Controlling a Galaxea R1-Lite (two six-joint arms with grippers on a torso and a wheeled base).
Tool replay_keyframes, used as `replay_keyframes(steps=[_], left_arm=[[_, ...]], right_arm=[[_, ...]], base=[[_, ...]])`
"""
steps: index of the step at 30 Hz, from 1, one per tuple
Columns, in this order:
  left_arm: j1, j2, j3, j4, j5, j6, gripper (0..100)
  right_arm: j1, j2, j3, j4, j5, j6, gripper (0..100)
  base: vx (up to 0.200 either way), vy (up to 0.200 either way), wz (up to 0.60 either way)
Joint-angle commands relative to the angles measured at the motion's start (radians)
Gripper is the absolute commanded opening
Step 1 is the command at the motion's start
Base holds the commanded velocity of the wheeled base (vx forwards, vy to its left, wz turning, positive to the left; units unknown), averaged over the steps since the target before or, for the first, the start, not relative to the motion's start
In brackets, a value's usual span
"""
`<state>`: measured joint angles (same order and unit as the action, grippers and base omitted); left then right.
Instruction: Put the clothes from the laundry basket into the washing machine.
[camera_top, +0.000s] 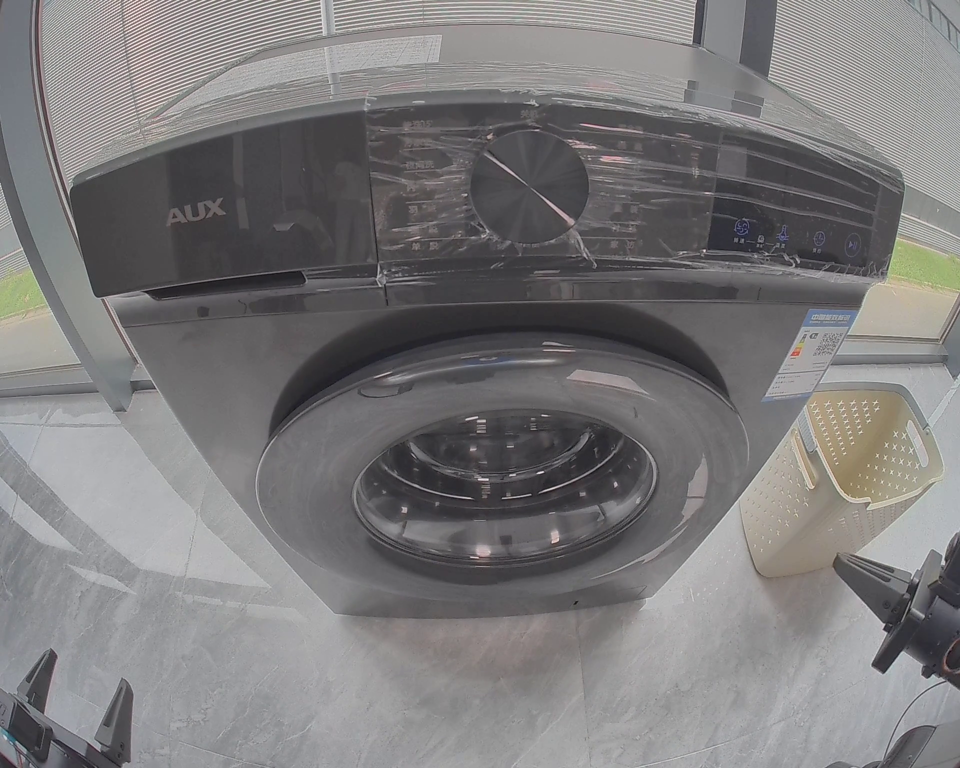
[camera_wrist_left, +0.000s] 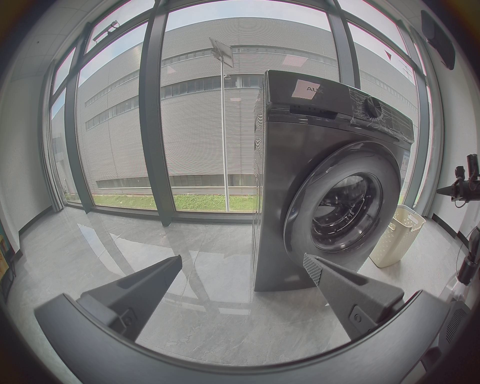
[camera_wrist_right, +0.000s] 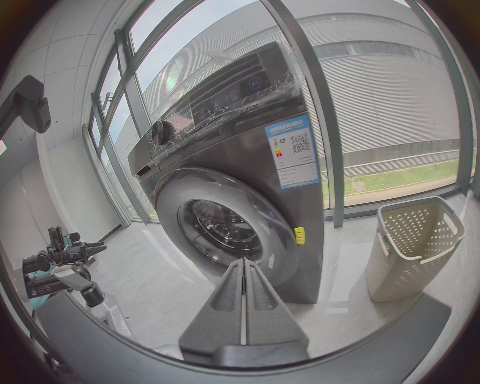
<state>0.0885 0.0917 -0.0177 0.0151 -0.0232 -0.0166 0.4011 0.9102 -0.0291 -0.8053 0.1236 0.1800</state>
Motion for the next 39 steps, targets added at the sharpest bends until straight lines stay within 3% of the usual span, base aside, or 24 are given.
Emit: replay_keyframes(steps=[1,9,11,15,20,29,39], left_arm=[[0.0,0.002,0.013,0.0,0.0,0.0,100],[0.0,0.002,0.013,0.0,0.0,0.0,100],[0.0,0.002,0.013,0.0,0.0,0.001,100],[0.0,0.002,0.013,0.0,0.0,0.001,100],[0.0,0.002,0.013,0.0,-0.001,0.0,100],[0.0,0.002,0.013,0.0,0.0,0.0,100],[0.0,0.002,0.013,0.0,0.0,0.001,100]], right_arm=[[-0.057,-0.131,0.029,0.028,0.004,-0.013,0],[-0.126,-0.238,0.029,0.094,0.005,-0.019,0],[-0.162,-0.292,0.029,0.137,0.008,-0.054,0],[-0.211,-0.356,0.029,0.193,0.011,-0.071,0],[-0.275,-0.487,0.029,0.284,0.034,-0.082,0],[-0.367,-0.723,0.025,0.512,0.129,-0.082,0],[-0.401,-0.88,0.011,0.637,0.133,-0.082,0]], base=[[0.0,0.0,0.0],[0.0,0.0,0.0],[0.0,0.0,0.0],[0.0,0.0,0.0],[0.0,0.0,0.0],[0.0,0.0,0.0],[0.0,0.0,0.0]])
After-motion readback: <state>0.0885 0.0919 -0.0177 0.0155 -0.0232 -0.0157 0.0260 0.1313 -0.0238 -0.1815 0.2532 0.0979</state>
